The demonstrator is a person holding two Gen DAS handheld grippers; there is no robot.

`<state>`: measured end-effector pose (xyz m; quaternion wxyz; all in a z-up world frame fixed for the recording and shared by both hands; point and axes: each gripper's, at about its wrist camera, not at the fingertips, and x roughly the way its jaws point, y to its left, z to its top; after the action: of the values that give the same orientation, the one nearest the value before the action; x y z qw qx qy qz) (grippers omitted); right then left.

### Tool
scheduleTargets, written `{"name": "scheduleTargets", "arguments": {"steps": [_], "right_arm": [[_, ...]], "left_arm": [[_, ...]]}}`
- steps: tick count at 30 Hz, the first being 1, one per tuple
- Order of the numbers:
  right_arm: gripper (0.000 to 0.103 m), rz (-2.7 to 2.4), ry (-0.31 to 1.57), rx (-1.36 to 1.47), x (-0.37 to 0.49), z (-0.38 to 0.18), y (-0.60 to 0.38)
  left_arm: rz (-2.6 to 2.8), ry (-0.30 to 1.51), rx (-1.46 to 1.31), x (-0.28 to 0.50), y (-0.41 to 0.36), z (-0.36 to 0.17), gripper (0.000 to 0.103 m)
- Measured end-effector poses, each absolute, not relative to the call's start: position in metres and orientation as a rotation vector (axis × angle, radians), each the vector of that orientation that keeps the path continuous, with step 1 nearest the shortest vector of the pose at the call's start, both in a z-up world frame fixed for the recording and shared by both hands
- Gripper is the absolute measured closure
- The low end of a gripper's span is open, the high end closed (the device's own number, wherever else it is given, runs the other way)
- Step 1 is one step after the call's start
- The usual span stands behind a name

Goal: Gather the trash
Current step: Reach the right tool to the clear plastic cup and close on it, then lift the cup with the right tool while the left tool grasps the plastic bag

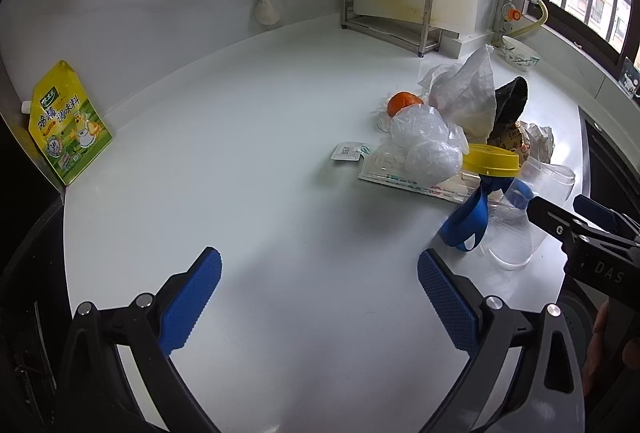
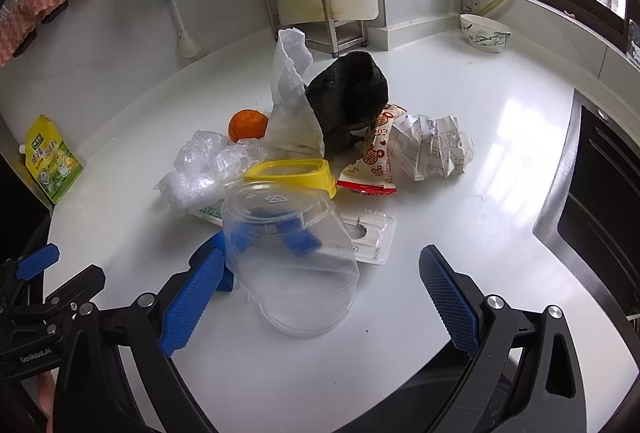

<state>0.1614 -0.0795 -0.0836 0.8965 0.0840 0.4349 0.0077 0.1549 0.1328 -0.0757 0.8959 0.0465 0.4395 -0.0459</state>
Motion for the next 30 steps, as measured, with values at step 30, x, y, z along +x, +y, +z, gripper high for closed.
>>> {"name": "scheduleTargets", "arguments": {"steps": [30], "right_arm": [[0.041,0.027,0.795,0.170,0.155,-0.071,-0.084]], "left_arm": [[-0.181,0.940,0.031,0.168,0.116,-0.080,0.006]]}}
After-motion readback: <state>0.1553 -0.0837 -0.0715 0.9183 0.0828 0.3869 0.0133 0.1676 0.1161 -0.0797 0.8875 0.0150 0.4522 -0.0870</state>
